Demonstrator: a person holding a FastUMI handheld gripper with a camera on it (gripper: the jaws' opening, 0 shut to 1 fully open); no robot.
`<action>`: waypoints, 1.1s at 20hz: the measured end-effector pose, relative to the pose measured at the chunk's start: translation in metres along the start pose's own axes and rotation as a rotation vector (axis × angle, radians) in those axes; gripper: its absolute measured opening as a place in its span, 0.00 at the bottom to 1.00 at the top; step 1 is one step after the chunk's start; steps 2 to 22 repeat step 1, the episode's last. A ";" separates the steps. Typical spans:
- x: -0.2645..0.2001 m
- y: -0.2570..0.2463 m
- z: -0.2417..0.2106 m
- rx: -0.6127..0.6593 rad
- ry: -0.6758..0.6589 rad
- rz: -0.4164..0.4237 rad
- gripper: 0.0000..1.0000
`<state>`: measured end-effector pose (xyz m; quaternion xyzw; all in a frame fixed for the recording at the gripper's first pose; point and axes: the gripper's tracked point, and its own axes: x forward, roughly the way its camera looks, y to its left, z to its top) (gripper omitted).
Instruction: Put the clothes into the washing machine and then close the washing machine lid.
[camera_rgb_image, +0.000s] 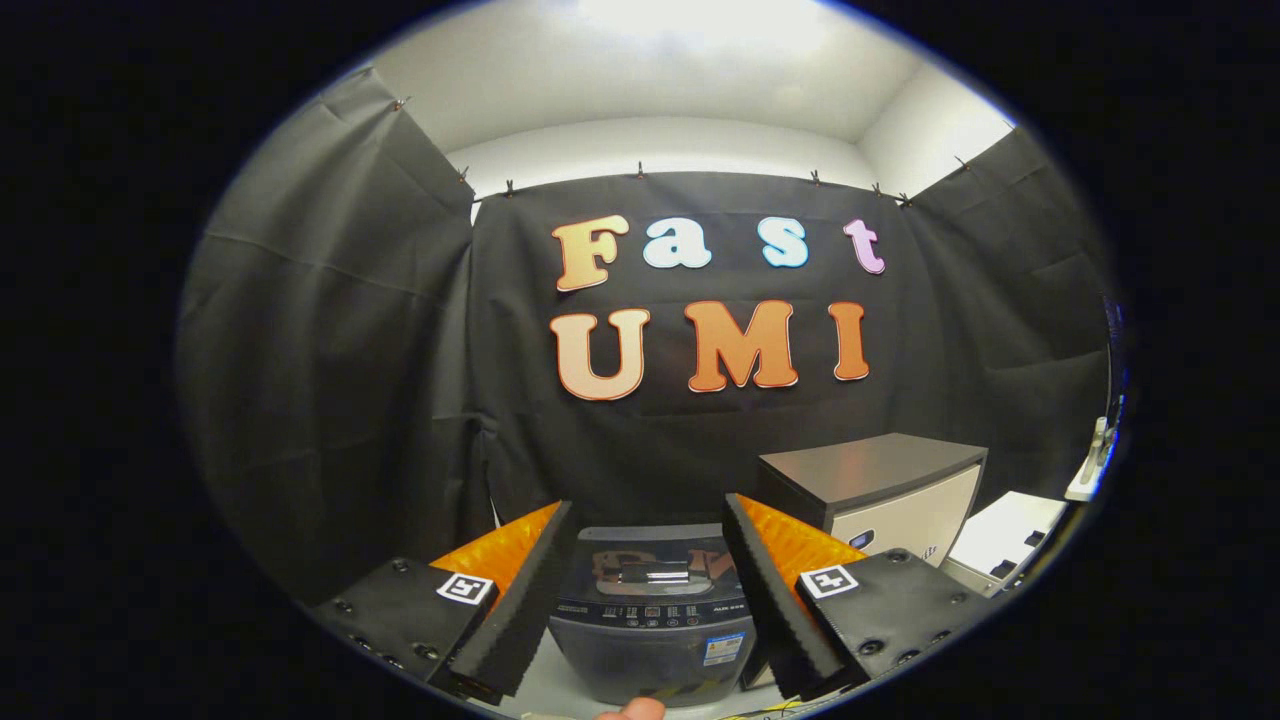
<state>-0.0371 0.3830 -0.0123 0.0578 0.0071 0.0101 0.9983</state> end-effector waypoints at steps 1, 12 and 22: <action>-0.001 -0.001 0.001 0.002 -0.002 -0.003 0.96; -0.001 -0.001 0.001 0.002 -0.002 -0.003 0.96; -0.001 -0.001 0.001 0.002 -0.002 -0.003 0.96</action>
